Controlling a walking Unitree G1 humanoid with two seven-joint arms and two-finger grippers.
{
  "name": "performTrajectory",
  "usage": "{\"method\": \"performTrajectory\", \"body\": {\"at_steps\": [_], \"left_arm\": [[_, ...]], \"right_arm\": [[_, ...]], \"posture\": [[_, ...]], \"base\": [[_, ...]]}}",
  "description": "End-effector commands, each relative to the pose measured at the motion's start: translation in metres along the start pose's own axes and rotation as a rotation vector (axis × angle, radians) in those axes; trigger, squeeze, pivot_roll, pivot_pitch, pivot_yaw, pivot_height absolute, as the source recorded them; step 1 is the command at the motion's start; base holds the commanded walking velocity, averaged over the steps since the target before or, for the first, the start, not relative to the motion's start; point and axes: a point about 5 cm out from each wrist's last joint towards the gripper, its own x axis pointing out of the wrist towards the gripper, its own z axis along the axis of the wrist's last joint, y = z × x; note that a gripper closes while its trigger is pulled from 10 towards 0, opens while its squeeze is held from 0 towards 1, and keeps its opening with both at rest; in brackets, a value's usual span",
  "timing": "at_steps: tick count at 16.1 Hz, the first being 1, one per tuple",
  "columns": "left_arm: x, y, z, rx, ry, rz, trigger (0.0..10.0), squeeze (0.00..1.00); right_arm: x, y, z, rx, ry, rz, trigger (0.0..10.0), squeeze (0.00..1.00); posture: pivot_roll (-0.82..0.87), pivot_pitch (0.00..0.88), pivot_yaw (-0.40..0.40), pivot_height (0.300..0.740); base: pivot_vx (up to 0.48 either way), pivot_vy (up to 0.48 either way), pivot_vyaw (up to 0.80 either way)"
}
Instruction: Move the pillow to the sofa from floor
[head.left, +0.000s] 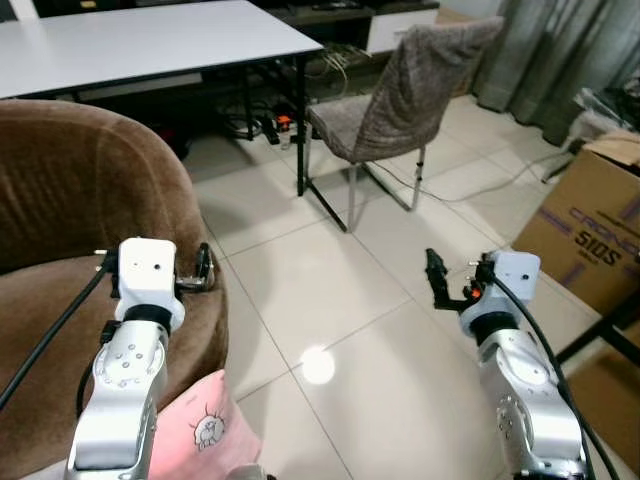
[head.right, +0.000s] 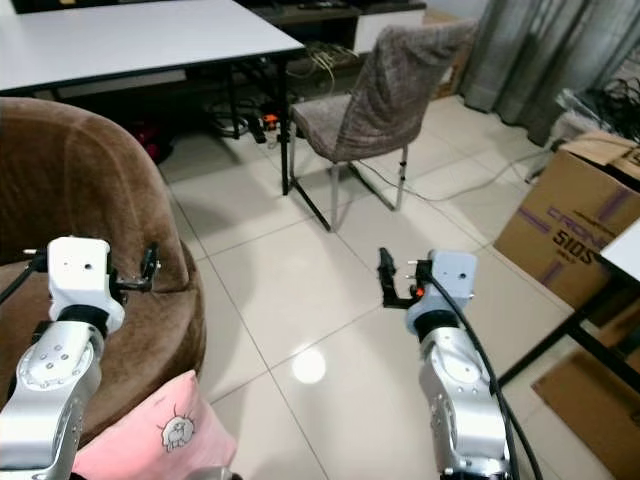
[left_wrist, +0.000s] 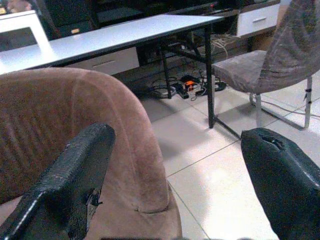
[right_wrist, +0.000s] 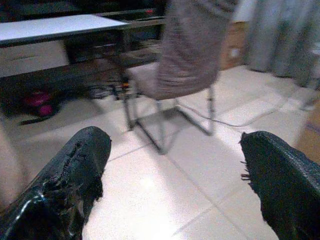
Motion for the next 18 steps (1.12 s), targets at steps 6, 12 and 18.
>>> {"method": "performTrajectory", "body": {"at_steps": [6, 12, 18], "left_arm": [[0.004, -0.005, 0.004, 0.012, -0.019, -0.016, 10.0, 1.0], [0.001, -0.004, 0.005, 0.012, -0.039, -0.018, 10.0, 1.0], [0.002, -0.007, 0.005, 0.031, -0.053, -0.052, 10.0, 0.09]], "right_arm": [[0.006, 0.012, 0.008, 0.044, -0.023, 0.052, 10.0, 1.0], [0.007, 0.023, 0.01, 0.028, -0.068, 0.155, 10.0, 1.0], [0.007, 0.021, 0.008, -0.01, -0.073, 0.097, 10.0, 1.0]], "posture": [[0.04, 0.0, -0.03, 0.74], [0.05, 0.0, -0.039, 0.74], [0.04, 0.0, -0.037, 0.74]], "base": [[0.0, -0.48, 0.08], [0.0, -0.24, 0.8], [0.0, 0.0, 0.67]]}}
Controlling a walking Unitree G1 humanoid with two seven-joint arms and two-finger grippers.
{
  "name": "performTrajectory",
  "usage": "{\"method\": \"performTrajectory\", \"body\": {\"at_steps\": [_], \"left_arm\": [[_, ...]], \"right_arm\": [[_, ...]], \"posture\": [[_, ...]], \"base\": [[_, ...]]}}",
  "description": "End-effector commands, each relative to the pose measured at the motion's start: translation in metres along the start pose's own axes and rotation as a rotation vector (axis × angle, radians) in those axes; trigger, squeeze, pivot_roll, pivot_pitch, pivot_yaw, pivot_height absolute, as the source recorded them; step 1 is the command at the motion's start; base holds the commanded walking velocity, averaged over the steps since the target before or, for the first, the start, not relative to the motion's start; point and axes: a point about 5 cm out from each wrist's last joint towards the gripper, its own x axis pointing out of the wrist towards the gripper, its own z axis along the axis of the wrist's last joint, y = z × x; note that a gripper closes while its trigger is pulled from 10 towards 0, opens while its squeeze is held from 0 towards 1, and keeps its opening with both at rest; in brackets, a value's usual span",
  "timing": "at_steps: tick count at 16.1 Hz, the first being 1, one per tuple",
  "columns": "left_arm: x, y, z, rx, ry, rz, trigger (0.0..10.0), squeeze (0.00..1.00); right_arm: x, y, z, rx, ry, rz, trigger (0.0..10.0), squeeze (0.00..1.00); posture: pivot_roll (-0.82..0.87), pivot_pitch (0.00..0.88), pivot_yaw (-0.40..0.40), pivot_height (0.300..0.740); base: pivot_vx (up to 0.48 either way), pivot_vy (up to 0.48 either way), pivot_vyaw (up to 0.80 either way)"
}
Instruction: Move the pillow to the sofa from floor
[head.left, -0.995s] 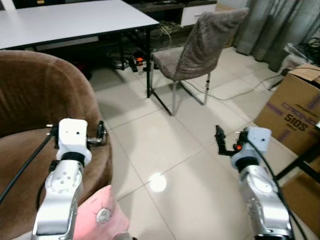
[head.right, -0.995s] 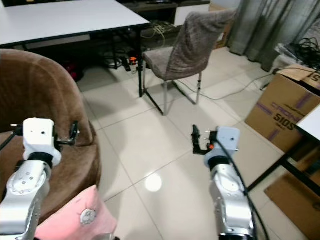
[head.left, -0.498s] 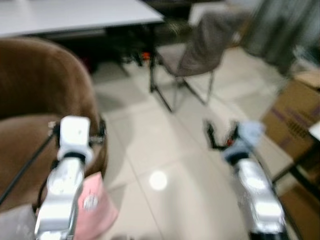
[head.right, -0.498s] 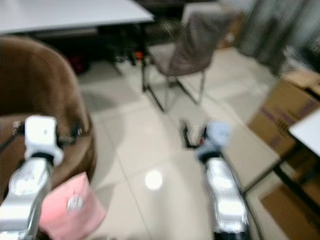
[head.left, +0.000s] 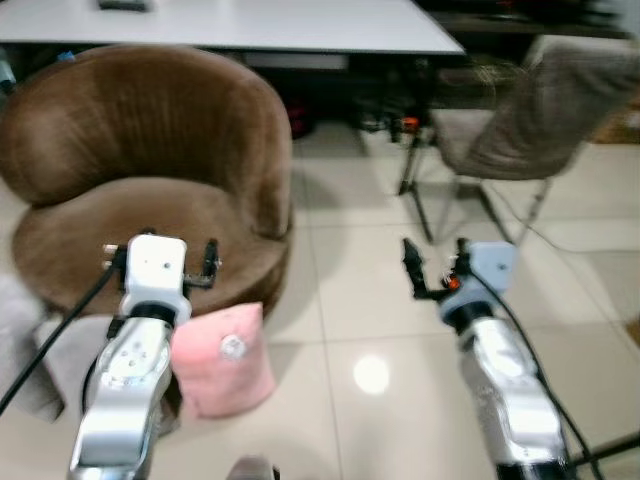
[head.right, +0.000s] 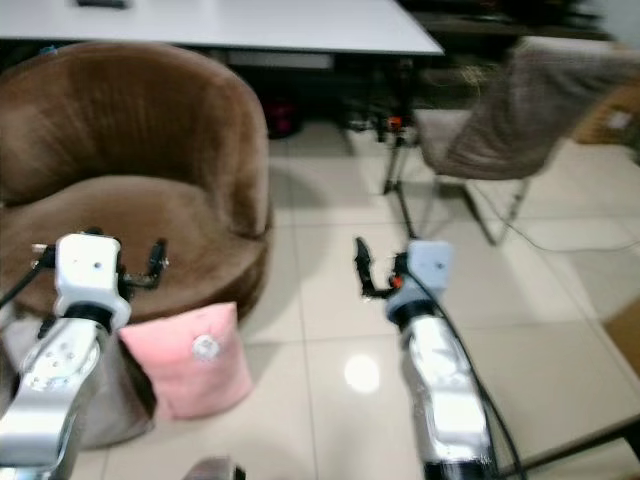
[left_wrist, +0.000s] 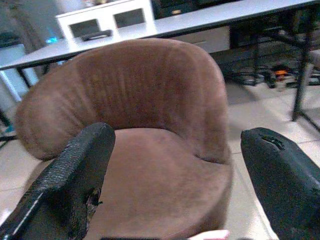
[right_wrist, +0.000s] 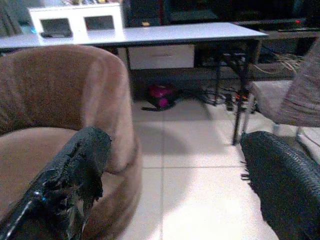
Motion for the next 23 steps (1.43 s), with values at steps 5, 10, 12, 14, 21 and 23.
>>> {"method": "performTrajectory", "body": {"at_steps": [5, 10, 12, 14, 21, 23], "left_arm": [[0.003, -0.002, 0.004, -0.016, -0.012, -0.01, 10.0, 0.0], [0.004, 0.001, 0.004, -0.043, -0.015, -0.012, 10.0, 0.0], [0.004, 0.001, 0.005, -0.048, -0.019, -0.015, 10.0, 0.0], [0.005, 0.001, 0.005, -0.049, -0.02, -0.017, 10.0, 0.0], [0.007, 0.0, 0.005, -0.039, -0.024, -0.032, 10.0, 0.0], [0.008, -0.001, 0.006, -0.037, -0.024, -0.044, 10.0, 0.0]], "right_arm": [[0.001, -0.012, -0.005, 0.008, 0.071, -0.063, 10.0, 0.0], [0.003, -0.008, -0.005, -0.016, 0.083, -0.038, 10.0, 0.0], [0.005, -0.006, -0.004, -0.025, 0.077, -0.035, 10.0, 0.0], [0.006, -0.007, -0.004, -0.024, 0.075, -0.037, 10.0, 0.0], [0.011, -0.015, -0.006, -0.023, 0.084, -0.113, 10.0, 0.0], [0.011, -0.014, -0.007, -0.024, 0.084, -0.118, 10.0, 0.0]], "posture": [[0.05, 0.0, -0.039, 0.74], [0.05, 0.0, -0.043, 0.74], [0.05, 0.0, -0.044, 0.74], [0.05, 0.0, -0.045, 0.74], [0.06, 0.0, -0.035, 0.74], [0.05, 0.0, -0.029, 0.74]], "base": [[0.0, 0.0, 0.0], [0.111, 0.0, 0.32], [0.313, 0.0, 0.8], [0.317, 0.0, 0.8], [0.306, 0.0, 0.46], [0.296, 0.0, 0.0]]}}
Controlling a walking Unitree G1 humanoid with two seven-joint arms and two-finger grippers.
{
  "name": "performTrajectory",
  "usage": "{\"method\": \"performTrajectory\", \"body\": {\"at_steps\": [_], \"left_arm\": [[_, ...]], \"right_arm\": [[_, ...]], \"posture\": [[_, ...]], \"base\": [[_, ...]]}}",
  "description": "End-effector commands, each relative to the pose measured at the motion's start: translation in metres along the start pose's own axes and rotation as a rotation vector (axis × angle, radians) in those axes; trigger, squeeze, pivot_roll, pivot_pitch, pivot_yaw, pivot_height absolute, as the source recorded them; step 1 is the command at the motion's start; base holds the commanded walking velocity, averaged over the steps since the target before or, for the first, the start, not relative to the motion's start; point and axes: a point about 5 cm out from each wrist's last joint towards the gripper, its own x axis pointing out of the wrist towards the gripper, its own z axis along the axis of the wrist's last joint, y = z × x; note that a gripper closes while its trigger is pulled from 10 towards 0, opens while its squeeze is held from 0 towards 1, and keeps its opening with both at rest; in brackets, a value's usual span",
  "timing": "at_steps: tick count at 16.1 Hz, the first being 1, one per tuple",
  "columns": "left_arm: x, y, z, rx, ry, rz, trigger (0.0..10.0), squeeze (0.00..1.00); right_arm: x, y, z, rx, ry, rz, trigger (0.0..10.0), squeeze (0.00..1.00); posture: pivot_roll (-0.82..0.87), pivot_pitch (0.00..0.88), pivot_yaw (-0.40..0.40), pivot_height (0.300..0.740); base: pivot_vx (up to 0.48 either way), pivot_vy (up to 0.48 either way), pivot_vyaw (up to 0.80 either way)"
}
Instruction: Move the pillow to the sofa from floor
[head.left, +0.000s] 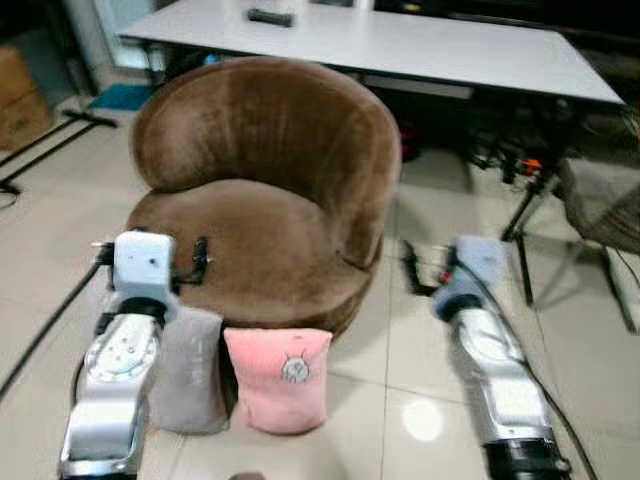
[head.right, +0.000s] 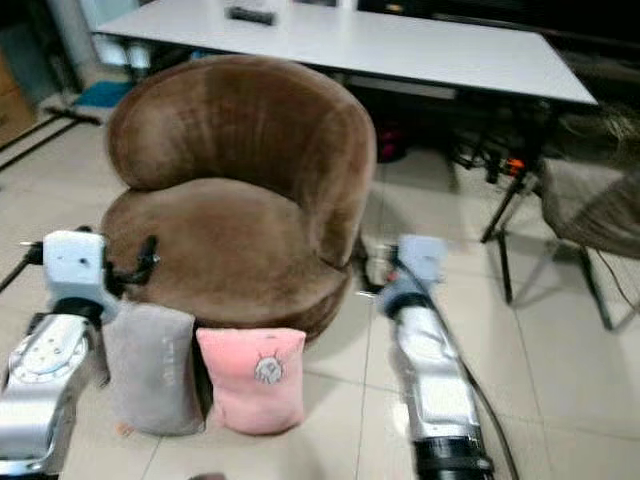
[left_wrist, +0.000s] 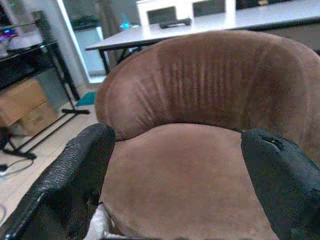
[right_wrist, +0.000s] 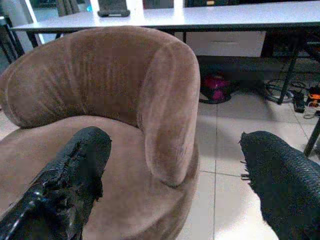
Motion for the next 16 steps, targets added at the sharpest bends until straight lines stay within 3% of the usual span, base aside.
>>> {"method": "performTrajectory", "body": {"at_steps": [1, 16], "left_arm": [[0.0018, -0.0084, 0.0047, -0.006, -0.019, -0.034, 10.0, 0.0], [0.0028, -0.008, 0.0011, -0.023, -0.016, -0.031, 10.0, 0.0]], "right_arm": [[-0.0032, -0.0164, -0.0015, -0.018, 0.002, -0.059, 10.0, 0.0], [0.0019, -0.0152, -0.0021, -0.021, -0.005, -0.054, 10.0, 0.0]], "posture": [[0.05, 0.0, -0.029, 0.74], [0.07, 0.0, -0.044, 0.74]], "base": [[0.296, 0.0, 0.0], [0.299, 0.0, 0.0]]}}
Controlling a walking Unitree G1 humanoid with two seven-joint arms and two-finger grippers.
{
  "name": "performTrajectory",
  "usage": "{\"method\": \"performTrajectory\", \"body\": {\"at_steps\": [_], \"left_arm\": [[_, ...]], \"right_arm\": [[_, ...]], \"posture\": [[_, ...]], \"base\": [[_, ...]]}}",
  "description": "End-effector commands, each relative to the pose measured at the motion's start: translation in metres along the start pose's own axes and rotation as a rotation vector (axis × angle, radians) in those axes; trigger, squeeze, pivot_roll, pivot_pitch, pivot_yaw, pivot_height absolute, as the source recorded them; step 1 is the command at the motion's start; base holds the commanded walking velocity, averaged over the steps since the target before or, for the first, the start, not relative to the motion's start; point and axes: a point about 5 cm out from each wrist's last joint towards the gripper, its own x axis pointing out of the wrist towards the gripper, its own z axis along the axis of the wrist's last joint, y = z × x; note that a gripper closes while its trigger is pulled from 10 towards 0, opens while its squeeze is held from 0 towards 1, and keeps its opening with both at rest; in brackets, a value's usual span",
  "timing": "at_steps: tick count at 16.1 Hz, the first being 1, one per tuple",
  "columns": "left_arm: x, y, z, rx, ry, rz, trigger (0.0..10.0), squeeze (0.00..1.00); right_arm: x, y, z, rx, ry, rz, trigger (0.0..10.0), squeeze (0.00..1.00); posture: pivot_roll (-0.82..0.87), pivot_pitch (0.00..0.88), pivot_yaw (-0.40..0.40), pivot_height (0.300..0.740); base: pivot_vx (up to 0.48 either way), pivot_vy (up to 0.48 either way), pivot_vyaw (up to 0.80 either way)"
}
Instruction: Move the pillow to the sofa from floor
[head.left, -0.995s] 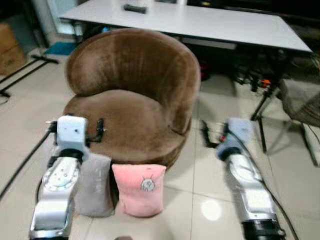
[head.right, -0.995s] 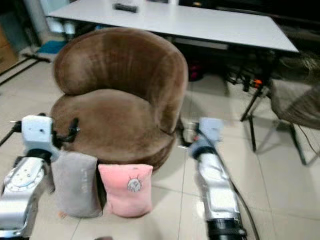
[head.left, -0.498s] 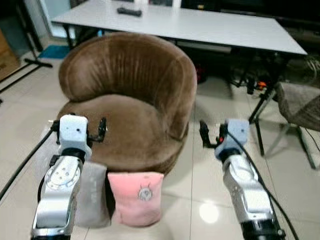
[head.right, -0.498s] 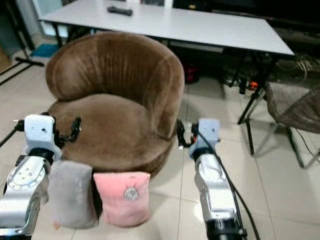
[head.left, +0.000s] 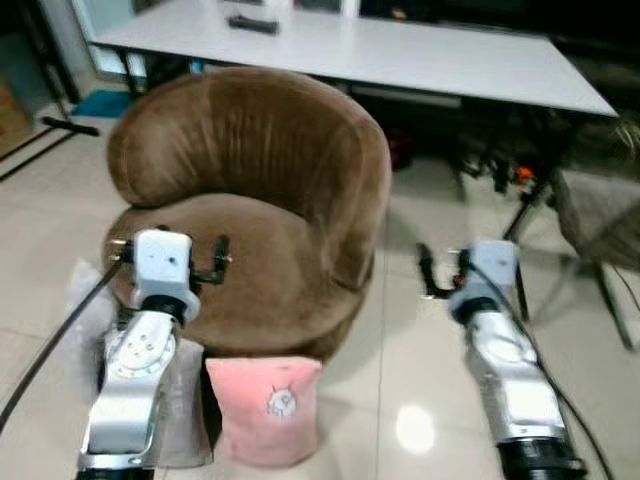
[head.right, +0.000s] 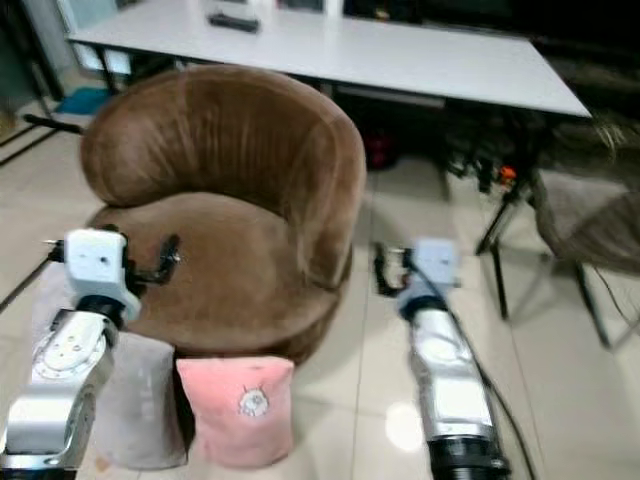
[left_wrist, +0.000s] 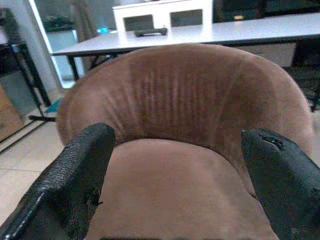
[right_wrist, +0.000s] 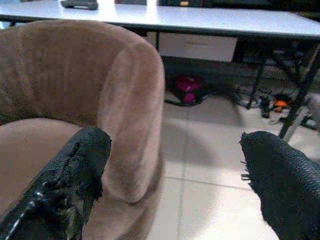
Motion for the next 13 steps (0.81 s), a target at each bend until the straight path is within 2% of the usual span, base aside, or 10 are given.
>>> {"method": "performTrajectory", "body": {"at_steps": [1, 4, 6, 8, 13], "left_arm": [[-0.0004, 0.0073, 0.0006, 0.013, -0.002, 0.022, 10.0, 0.0], [0.0008, 0.0047, 0.0006, -0.018, -0.008, 0.028, 10.0, 0.0], [-0.0003, 0.0036, -0.0001, 0.001, -0.009, 0.023, 10.0, 0.0], [-0.001, 0.0027, 0.0002, 0.015, -0.014, 0.019, 10.0, 0.0], [-0.0028, 0.0022, -0.0004, 0.015, -0.013, 0.026, 10.0, 0.0]], "right_arm": [[0.0019, 0.0102, 0.0049, 0.025, -0.02, 0.028, 10.0, 0.0], [0.0009, 0.0124, 0.0055, 0.029, -0.02, 0.039, 10.0, 0.0], [0.0014, 0.012, 0.0067, 0.006, -0.023, 0.05, 10.0, 0.0], [0.0022, 0.0129, 0.0087, -0.008, -0.029, 0.061, 10.0, 0.0], [0.003, 0.0126, 0.0092, 0.006, -0.025, 0.063, 10.0, 0.0]], "posture": [[0.07, 0.0, -0.044, 0.74], [0.06, 0.0, -0.044, 0.74], [0.06, 0.0, -0.046, 0.74], [0.06, 0.0, -0.052, 0.74], [0.06, 0.0, -0.06, 0.74]], "base": [[0.307, 0.0, 0.0], [0.099, 0.0, 0.0], [0.0, 0.0, 0.0], [0.0, -0.131, 0.62], [0.0, -0.467, 0.8]]}}
